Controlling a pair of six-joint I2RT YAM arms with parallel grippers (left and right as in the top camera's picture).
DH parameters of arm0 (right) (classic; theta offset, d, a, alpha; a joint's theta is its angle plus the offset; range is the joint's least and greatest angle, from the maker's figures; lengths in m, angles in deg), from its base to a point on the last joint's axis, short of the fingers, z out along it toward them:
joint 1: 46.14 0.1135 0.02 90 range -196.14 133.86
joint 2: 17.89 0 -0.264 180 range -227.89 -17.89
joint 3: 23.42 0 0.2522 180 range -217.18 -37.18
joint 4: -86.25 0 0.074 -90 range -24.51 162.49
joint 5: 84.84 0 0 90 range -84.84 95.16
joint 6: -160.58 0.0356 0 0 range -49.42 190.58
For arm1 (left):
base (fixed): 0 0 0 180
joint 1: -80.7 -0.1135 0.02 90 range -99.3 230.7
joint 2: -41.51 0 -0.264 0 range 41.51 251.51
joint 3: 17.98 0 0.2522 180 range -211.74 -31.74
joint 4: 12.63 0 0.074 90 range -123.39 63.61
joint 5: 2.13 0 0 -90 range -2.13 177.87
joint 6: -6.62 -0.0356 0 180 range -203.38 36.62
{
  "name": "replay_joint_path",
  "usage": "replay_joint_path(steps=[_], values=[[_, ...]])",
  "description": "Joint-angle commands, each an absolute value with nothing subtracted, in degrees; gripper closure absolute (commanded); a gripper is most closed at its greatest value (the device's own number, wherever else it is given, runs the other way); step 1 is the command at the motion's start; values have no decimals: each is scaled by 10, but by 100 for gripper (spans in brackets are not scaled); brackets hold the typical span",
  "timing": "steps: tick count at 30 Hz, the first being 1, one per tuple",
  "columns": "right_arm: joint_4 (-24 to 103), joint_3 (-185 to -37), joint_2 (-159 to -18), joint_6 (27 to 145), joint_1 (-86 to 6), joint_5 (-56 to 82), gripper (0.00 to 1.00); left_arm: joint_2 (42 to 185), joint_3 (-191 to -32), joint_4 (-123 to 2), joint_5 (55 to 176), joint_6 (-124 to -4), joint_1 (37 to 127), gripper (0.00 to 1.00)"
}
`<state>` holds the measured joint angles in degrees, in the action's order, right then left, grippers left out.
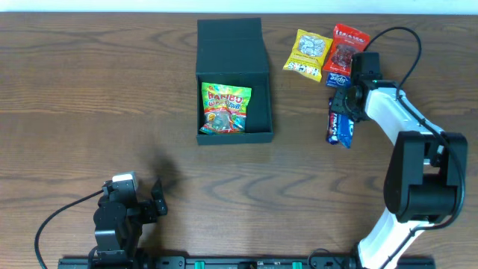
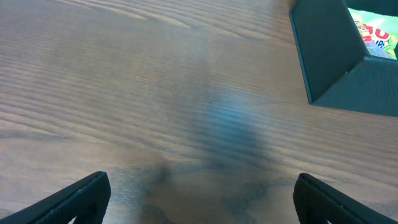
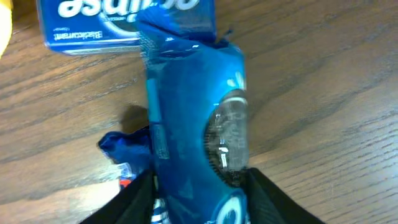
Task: Pack container
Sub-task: 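Reach the right gripper to the blue Oreo roll and grasp it, then lower the Oreo roll into the box beside the Haribo bag, release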
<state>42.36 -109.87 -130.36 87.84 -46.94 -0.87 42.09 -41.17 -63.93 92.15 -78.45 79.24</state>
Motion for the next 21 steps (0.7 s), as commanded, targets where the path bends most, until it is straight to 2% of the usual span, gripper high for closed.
replay_joint_path(steps=[1,3,6,9,15,21], values=[[420,-1094,-1333,867,-473,11,57,417,-408,-643,917,-778,790,5],[418,-1095,-1333,868,-473,19,58,417,-408,-643,917,-778,790,5],[416,-1095,-1333,868,-473,22,71,417,-408,-643,917,-778,790,5],[413,-1095,-1333,868,-472,27,79,417,-408,-643,917,-778,790,5],[369,-1115,-1324,868,-472,56,82,417,-408,-643,917,-778,790,5],[254,-1221,-1277,868,-465,56,88,417,-408,-643,917,-778,790,5]])
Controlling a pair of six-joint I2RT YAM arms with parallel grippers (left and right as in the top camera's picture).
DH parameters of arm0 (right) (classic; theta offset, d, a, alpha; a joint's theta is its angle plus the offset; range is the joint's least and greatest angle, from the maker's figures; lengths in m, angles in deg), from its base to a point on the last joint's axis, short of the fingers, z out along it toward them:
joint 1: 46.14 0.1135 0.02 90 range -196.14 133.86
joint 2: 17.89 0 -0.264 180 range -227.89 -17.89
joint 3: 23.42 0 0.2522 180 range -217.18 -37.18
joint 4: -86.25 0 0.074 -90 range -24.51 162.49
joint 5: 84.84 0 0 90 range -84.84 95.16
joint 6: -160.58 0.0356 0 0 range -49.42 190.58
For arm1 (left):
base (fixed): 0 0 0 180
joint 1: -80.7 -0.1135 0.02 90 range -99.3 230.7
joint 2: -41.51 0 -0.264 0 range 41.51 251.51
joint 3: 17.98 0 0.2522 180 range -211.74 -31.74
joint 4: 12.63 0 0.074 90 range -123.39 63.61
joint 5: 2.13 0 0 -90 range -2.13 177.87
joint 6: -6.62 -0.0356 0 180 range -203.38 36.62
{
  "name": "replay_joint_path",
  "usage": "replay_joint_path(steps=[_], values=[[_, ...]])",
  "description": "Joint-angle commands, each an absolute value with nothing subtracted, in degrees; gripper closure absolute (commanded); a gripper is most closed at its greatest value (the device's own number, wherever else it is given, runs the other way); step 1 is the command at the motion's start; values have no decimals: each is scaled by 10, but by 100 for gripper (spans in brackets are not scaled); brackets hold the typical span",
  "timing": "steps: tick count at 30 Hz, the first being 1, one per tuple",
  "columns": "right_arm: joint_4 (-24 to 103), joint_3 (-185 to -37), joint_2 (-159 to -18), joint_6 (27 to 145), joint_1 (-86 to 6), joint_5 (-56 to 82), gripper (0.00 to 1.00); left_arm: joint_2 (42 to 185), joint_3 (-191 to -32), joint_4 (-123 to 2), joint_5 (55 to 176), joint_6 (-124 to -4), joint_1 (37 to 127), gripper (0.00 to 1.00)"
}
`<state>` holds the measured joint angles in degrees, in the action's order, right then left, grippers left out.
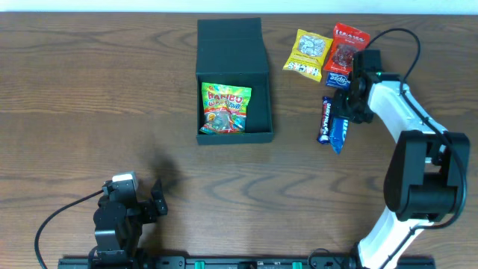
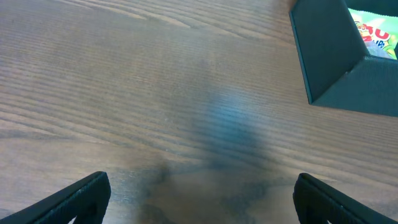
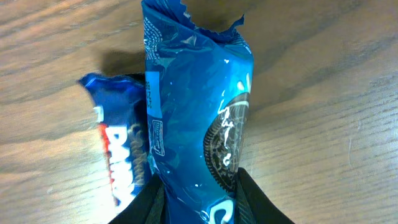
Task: Pack container
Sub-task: 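Lower the Oreo roll into the box beside the Haribo bag, release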
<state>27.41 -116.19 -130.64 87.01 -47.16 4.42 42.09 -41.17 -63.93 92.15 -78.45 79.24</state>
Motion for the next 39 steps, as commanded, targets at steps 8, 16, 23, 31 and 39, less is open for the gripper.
replay_joint_path(steps=[8,16,23,31,39], values=[[270,-1311,-1220,868,-357,110,85,417,-408,-643,917,-778,790,5],[356,-1311,-1266,890,-216,118,85,417,-408,-643,917,-778,790,5],[354,-1311,-1325,934,-195,94,84,417,-408,-643,918,-778,790,5],[322,-1311,-1329,973,-195,57,53,417,-408,-643,917,-778,790,5],[279,-1368,-1328,973,-196,64,22,417,-408,-643,917,-778,790,5]])
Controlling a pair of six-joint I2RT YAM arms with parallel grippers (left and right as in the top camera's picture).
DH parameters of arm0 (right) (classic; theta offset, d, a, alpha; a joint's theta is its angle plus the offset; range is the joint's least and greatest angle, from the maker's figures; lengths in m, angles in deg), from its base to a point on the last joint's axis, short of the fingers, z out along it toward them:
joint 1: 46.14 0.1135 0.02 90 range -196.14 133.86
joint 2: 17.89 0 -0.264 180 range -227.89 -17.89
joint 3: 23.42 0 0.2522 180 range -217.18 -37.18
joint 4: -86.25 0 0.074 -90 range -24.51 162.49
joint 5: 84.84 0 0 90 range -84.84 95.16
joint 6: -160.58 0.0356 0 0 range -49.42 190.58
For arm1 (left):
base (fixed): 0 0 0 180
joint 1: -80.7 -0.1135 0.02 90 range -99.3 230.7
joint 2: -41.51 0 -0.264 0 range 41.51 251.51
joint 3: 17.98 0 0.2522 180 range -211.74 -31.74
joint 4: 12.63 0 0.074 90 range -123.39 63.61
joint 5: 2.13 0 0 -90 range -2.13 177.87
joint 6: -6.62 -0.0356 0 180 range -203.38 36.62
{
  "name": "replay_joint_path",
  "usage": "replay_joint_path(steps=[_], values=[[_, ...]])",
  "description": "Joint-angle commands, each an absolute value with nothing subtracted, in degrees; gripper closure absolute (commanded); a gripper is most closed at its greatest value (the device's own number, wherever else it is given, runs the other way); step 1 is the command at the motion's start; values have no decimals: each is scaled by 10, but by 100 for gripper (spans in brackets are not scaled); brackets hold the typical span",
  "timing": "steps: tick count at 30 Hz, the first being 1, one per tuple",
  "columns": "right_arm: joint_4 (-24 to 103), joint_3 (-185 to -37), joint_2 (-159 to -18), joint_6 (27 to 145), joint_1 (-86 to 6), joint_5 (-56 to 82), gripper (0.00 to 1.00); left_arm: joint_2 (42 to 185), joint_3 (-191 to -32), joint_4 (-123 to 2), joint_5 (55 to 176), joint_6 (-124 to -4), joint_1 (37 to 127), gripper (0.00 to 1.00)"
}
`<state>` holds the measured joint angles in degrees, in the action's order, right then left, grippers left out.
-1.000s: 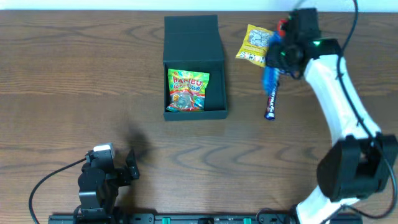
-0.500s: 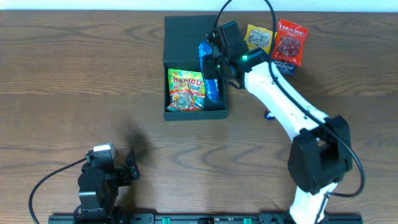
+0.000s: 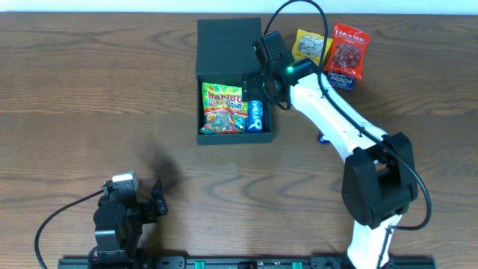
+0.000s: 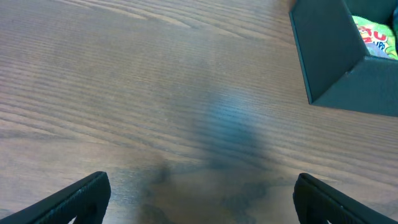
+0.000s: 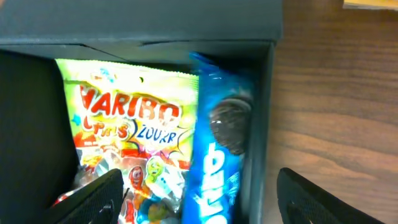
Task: Pack container
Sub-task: 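Lower the Oreo roll into the box beside the Haribo bag, release, then move the right gripper to the yellow Hacks bag and grasp it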
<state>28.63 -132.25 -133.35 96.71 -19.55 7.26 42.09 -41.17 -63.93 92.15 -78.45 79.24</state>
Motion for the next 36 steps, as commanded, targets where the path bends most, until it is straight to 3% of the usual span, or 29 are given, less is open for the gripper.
replay_joint_path(steps=[1,11,23,36], values=[[271,-1384,-1329,973,-196,50,22,417,-408,-643,918,-778,790,5],[307,-1450,-1344,960,-266,-120,19,417,-408,-643,917,-778,790,5],[475,-1450,-1487,915,-340,-95,5,417,-408,-643,918,-778,790,5],[490,-1450,-1560,915,-343,-99,5,417,-408,-643,917,-778,790,5]])
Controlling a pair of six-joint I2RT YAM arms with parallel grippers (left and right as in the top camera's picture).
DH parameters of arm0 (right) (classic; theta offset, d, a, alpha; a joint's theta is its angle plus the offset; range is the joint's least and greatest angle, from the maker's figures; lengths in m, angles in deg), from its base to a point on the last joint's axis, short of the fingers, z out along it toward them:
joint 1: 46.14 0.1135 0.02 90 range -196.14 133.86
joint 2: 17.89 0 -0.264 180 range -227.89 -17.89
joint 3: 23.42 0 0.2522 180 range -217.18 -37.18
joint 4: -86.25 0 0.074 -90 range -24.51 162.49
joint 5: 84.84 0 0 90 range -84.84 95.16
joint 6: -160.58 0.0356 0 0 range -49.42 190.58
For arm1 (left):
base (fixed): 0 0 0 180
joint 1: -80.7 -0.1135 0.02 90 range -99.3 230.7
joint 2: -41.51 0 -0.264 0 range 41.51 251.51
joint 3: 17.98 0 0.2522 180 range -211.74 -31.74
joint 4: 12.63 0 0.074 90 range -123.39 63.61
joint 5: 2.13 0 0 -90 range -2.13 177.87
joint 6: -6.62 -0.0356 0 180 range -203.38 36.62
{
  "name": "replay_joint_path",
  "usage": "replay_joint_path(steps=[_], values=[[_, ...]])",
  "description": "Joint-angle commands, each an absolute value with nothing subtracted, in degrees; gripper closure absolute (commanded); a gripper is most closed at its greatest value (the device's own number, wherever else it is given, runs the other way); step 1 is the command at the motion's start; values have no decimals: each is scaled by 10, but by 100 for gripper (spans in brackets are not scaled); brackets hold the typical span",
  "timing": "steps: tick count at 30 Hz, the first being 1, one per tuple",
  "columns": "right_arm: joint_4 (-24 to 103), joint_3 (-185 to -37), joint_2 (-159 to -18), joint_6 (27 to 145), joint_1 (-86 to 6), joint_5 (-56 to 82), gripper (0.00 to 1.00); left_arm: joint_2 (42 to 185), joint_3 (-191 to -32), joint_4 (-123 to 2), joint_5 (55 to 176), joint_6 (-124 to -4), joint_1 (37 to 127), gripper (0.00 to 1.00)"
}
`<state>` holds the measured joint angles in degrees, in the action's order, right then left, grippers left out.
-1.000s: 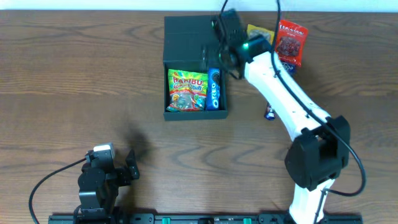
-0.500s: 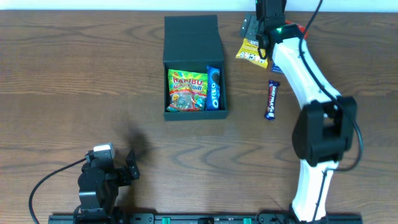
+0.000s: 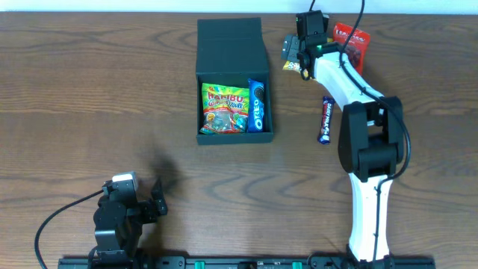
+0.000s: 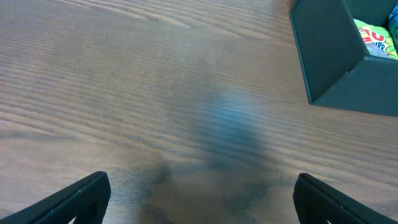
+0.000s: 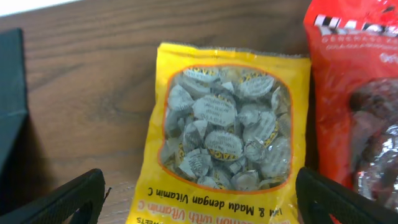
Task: Pack container
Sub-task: 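Move the right gripper to the yellow Hacks bag and grasp it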
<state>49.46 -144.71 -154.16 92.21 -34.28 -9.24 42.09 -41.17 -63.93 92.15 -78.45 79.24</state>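
Note:
The dark open box (image 3: 233, 75) holds a green Haribo bag (image 3: 224, 108) and a blue Oreo pack (image 3: 258, 105) along its right wall. My right gripper (image 3: 299, 51) hangs open over the yellow candy bag (image 5: 225, 137), its fingertips (image 5: 74, 199) wide on either side. A red candy bag (image 5: 357, 93) lies just right of the yellow one. A dark chocolate bar (image 3: 325, 119) lies right of the box. My left gripper (image 4: 199, 199) stands open over bare wood near the table's front, the box corner (image 4: 339, 56) at its upper right.
The box lid (image 3: 228, 45) stands open behind the box. The right arm (image 3: 351, 90) stretches across the table's right side to the back edge. Wood table (image 3: 112, 90) lies bare to the left.
My right gripper has left the box, with the Oreo pack staying inside beside the Haribo bag. It now hangs open over the yellow candy bag at the back right.
My right gripper was shut on the Oreo pack lying over the chocolate bar, then held it lifted off the bar. Then it was open in the box with the pack released. Now it is over the yellow bag. The left arm has not moved.

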Motion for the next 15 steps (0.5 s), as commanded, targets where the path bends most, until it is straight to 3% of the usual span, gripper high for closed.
replay_joint_path(steps=[1,3,15], values=[[488,-1450,-1564,915,-343,-98,9,417,-408,-643,917,-778,790,5],[484,-1450,-1567,915,-345,-99,14,417,-408,-643,918,-778,790,5],[462,-1451,-1568,915,-357,-96,74,417,-408,-643,918,-778,790,5]])
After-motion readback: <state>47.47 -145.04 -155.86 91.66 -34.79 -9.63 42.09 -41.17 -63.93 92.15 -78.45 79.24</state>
